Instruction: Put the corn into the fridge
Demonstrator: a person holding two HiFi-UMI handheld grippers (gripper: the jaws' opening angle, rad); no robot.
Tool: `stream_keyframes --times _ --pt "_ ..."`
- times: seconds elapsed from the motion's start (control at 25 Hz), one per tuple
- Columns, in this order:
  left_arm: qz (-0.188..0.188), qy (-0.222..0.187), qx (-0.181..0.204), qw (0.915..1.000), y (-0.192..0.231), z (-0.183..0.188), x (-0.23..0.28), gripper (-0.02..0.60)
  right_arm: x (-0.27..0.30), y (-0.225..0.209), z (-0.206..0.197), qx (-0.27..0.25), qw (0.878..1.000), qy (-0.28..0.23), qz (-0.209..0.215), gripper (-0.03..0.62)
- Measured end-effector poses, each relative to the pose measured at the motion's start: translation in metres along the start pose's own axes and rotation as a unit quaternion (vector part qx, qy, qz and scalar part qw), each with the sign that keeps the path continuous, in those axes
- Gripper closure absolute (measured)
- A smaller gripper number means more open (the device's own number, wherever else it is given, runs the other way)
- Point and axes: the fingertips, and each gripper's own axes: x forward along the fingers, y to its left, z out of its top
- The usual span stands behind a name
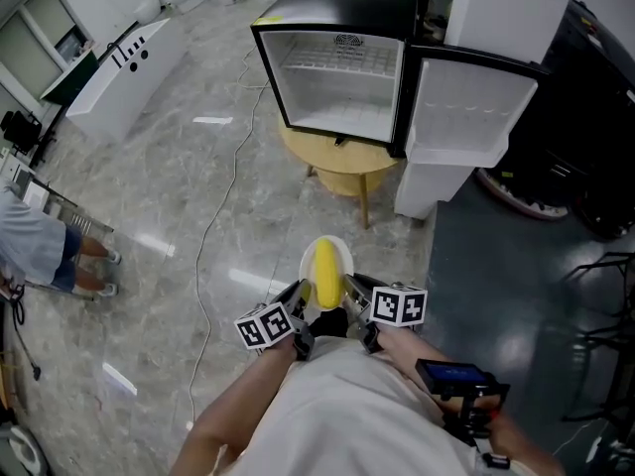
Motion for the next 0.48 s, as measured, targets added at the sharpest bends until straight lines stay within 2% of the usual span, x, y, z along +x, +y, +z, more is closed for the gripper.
stream_keyframes --times 0.2,0.48 --pt "0.011 0.011 -0.003 0.9999 0.012 0.001 0.002 0.532 0.012 0.001 -0.005 0.015 1.000 0.007 0.010 0.537" --pt "0.011 0.013 -0.004 0.9999 0.013 0.018 0.021 0.532 0.026 -0.007 0.016 0.015 1.000 0.012 0.009 0.537"
